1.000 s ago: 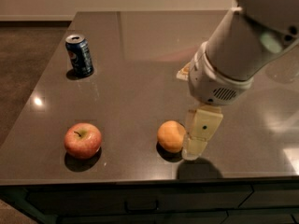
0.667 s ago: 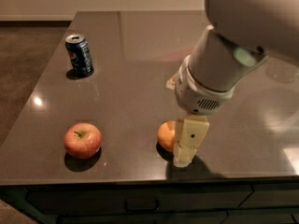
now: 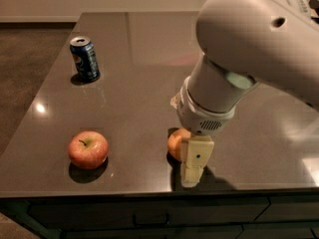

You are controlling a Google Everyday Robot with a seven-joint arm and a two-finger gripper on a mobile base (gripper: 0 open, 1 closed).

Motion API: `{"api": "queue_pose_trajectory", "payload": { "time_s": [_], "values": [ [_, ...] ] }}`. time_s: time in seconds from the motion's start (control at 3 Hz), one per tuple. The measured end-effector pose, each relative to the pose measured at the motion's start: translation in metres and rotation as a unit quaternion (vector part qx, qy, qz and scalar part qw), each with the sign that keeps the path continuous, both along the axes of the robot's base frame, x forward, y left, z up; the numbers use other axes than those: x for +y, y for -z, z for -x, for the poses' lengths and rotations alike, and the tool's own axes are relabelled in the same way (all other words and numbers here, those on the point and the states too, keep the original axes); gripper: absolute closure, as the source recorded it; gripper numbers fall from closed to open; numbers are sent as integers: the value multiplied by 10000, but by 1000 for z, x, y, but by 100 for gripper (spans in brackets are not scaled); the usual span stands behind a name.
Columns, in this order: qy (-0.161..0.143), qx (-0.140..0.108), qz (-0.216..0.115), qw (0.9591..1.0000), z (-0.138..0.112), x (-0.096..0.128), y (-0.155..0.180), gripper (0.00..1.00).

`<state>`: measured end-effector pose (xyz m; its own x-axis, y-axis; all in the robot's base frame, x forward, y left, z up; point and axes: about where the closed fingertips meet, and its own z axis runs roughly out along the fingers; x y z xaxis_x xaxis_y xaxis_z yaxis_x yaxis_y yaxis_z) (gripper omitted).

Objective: Pick orange

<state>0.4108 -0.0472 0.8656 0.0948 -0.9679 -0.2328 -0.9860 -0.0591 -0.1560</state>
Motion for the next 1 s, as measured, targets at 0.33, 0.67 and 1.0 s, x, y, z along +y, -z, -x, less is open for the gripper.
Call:
{"api": "queue_pose_trajectory", "payload": {
  "time_s": [0.33, 0.67, 1.0],
  "values": [
    [-50, 1, 99, 9999, -2, -1, 9, 16],
    [-45, 31, 151, 9999, -6, -4, 12, 37],
    [-32, 73, 173, 9998, -9, -5, 11, 60]
  ]
}}
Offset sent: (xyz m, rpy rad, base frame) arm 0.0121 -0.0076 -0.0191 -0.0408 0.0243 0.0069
